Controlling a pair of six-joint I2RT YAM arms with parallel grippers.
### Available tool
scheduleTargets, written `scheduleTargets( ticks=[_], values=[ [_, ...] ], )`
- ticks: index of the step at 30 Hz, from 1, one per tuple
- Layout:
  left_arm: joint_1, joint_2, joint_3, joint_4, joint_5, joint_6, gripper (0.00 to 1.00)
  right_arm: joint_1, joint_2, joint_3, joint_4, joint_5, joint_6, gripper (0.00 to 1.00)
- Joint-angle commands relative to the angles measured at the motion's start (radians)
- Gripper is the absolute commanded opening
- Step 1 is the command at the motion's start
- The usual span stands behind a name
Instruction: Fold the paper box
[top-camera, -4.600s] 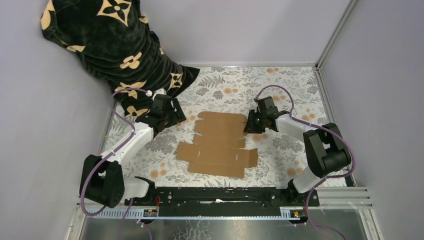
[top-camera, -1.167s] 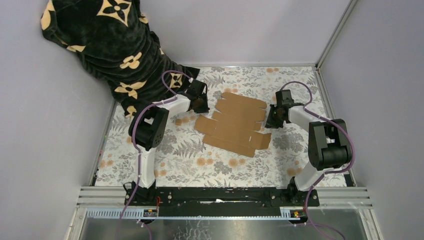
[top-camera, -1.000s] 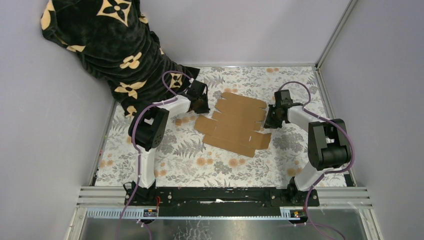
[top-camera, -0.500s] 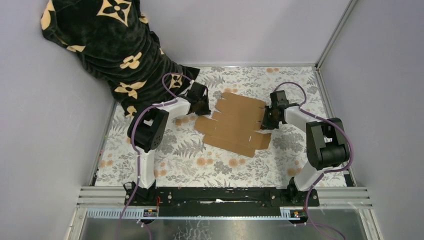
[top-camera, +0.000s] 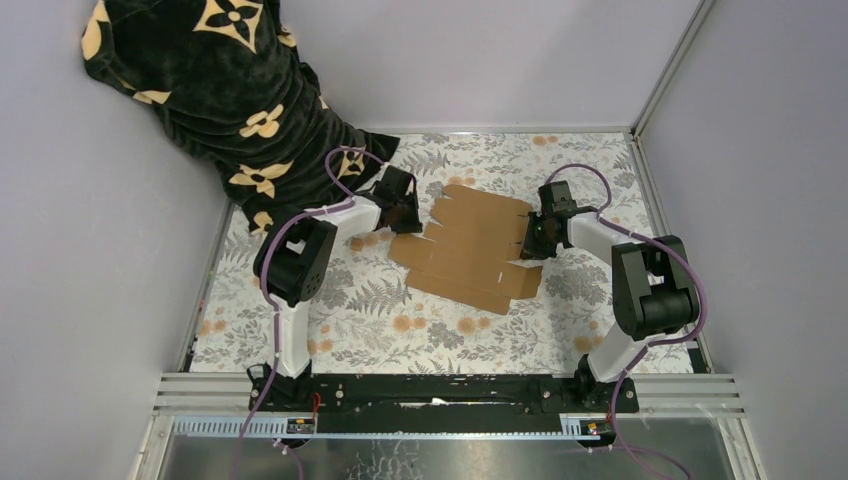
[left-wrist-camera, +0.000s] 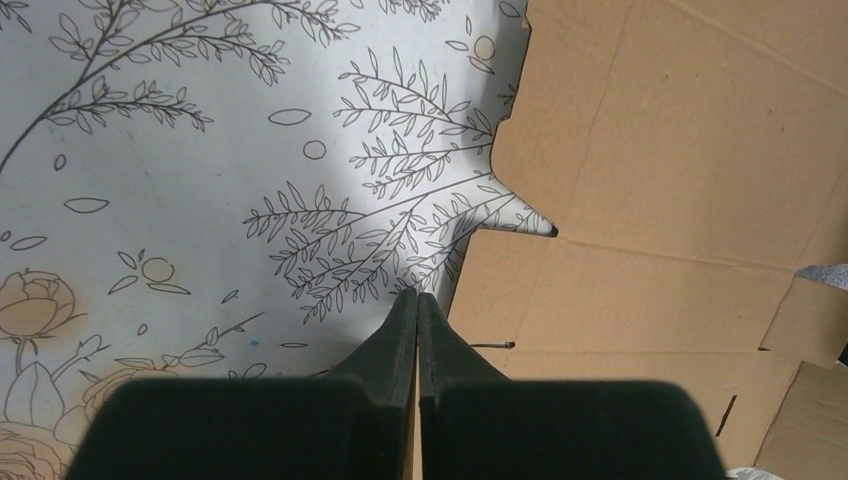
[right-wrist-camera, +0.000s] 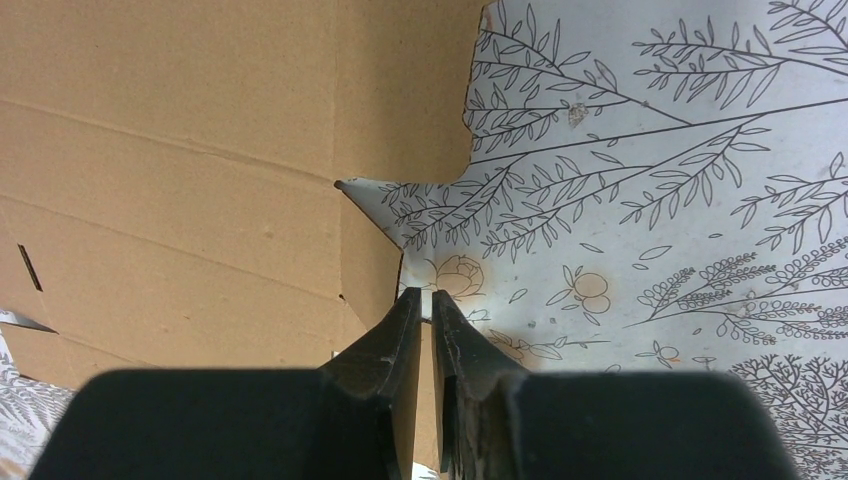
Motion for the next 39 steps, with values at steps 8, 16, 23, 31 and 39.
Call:
scheduleTargets(
  ticks=[8, 16, 23, 31, 39],
  values=[
    [-0.011, -0.062, 0.003, -0.014, 0.020, -0.012, 0.00, 0.019, -0.054, 0.056, -0.008, -0.024, 0.007, 0.16],
    [-0.018, -0.061, 0.017, -0.021, 0.021, -0.015, 0.00, 0.025, -0.056, 0.067, -0.010, -0.026, 0.007, 0.16],
    [0.000, -0.043, 0.020, -0.059, -0.054, -0.014, 0.00, 0.025, -0.058, 0.066, -0.014, -0.020, 0.001, 0.16],
    [0.009, 0.017, 0.061, -0.066, -0.043, -0.001, 0.09, 0.026, -0.057, 0.068, -0.015, -0.023, 0.000, 0.16],
    [0.009, 0.062, 0.086, -0.067, -0.039, 0.010, 0.08, 0.026, -0.054, 0.076, -0.022, -0.020, -0.005, 0.16]
  ],
)
